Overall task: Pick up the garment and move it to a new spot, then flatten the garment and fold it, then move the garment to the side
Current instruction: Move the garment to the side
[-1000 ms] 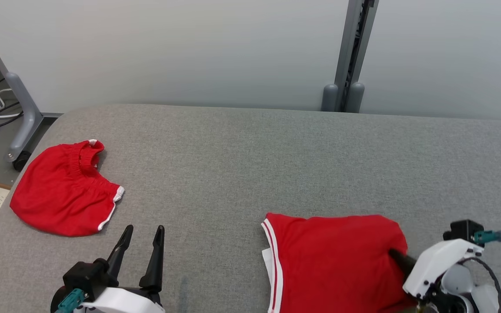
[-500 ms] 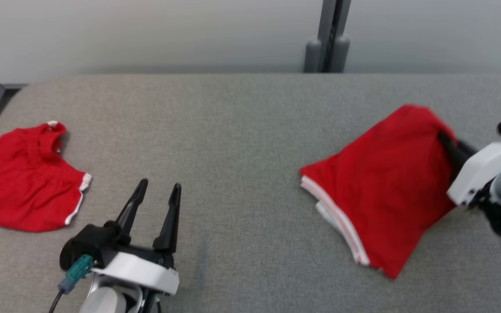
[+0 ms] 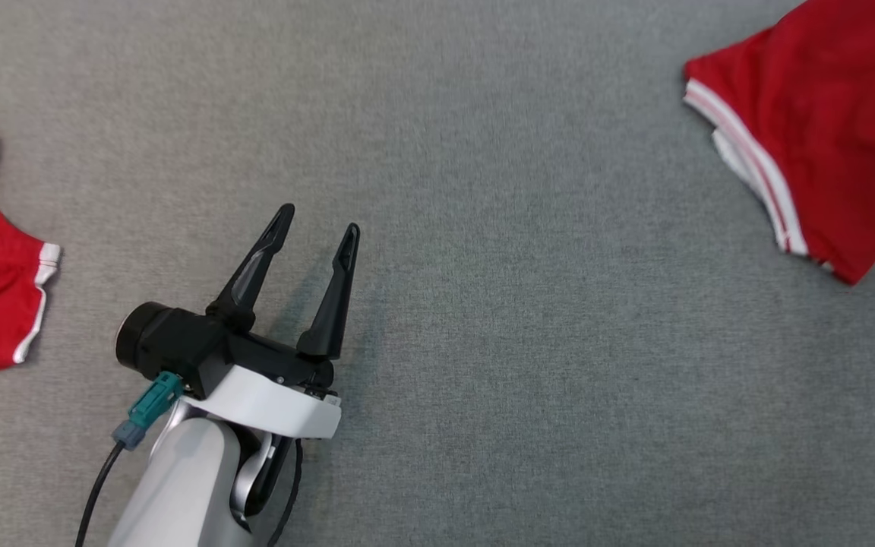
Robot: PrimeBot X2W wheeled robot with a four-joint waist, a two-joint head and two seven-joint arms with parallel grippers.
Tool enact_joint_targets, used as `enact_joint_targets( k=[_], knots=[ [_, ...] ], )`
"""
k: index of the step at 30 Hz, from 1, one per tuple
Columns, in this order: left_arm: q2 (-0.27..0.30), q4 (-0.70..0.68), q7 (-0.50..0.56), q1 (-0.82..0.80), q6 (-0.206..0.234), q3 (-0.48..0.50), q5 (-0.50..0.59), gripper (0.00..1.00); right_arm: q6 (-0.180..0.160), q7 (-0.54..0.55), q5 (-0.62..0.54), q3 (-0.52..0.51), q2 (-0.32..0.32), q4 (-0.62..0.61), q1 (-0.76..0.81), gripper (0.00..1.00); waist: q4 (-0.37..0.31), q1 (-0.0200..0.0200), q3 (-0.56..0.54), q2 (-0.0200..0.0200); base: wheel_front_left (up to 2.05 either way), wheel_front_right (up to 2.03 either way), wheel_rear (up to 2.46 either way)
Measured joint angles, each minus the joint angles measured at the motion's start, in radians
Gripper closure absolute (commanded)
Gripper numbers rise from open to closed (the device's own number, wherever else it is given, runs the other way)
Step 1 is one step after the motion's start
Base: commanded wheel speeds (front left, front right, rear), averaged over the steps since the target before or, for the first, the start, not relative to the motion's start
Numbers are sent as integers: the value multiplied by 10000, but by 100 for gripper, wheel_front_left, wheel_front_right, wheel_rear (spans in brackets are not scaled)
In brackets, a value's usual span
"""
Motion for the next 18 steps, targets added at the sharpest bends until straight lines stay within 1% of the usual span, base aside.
enact_joint_targets(
  k=[4, 8, 10, 18],
  knots=[
    [121, -12, 2, -206, -2, -23, 65, 0, 2, -543, -134, -353, -238, 1022, -855, 100, -90, 0, 656, 0, 0, 0, 0],
    [142, -12, 2, -330, 0, -35, 104, 0, 2, -895, -384, -813, -244, 2420, -1483, 100, -188, 0, 1073, 0, 0, 0, 0],
    [146, -12, 2, -333, 0, -36, 107, 0, 2, -1043, -573, -955, -182, 3032, -1746, 100, -250, 0, 1151, 0, 0, 0, 0],
    [190, 10, 2, -535, 0, -77, 107, 0, 2, -1534, -1360, -1283, 36, 4527, -2617, 100, -243, 0, 1282, 0, 0, 0, 0]
  ],
)
